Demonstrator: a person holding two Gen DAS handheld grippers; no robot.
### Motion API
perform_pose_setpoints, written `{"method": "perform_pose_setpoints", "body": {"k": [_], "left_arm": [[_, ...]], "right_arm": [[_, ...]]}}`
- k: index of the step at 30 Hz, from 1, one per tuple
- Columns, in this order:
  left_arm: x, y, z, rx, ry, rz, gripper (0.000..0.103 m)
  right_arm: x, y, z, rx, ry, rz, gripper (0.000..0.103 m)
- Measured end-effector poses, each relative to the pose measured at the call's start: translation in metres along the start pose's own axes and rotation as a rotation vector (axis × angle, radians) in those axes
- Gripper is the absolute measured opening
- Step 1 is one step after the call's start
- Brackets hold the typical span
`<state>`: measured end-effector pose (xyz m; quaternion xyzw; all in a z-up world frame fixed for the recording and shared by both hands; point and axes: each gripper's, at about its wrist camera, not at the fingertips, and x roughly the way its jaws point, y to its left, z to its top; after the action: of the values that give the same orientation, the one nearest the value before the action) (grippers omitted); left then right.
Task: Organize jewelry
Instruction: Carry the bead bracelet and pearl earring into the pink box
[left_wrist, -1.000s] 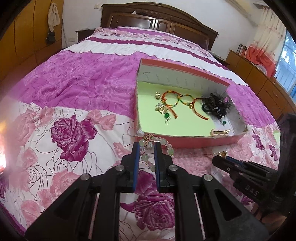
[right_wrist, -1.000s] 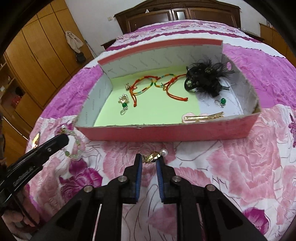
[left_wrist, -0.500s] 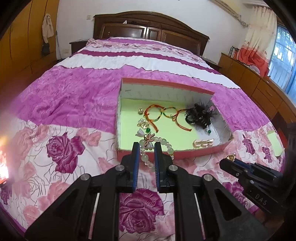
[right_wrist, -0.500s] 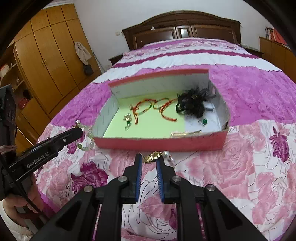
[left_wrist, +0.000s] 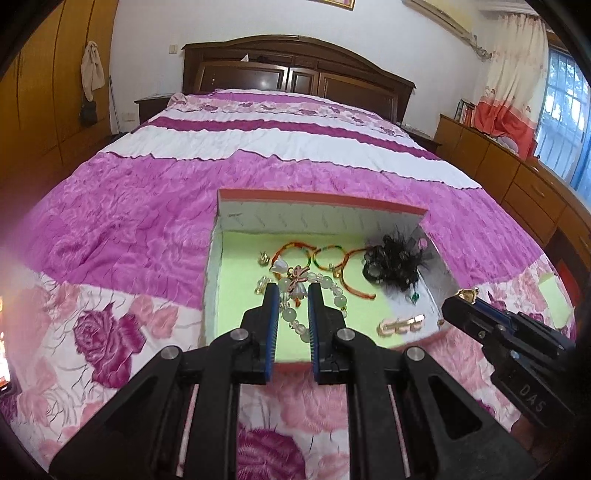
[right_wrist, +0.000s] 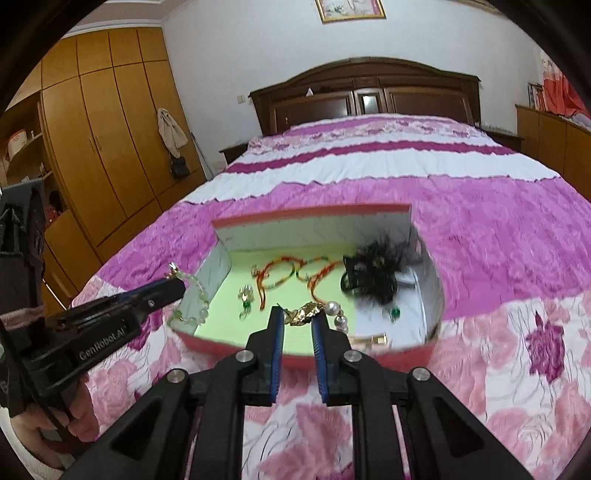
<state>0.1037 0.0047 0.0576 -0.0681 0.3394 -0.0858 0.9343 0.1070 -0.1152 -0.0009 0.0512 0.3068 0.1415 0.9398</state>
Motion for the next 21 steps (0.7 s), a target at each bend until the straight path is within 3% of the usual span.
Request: {"method": "perform_pose_setpoints", "body": {"k": [4, 21], "left_arm": [[0.016, -0.002, 0.004, -0.004, -0.009, 0.003, 0.007], [0.083, 0.007, -0.014, -0.035, 0.121, 0.030, 0.007]], "right_arm": [[0.019, -0.006, 0.006, -0.009, -0.008, -0.008, 0.017], [0.090, -0.033, -0.006, 0.011, 0.112, -0.049, 0.017]]}}
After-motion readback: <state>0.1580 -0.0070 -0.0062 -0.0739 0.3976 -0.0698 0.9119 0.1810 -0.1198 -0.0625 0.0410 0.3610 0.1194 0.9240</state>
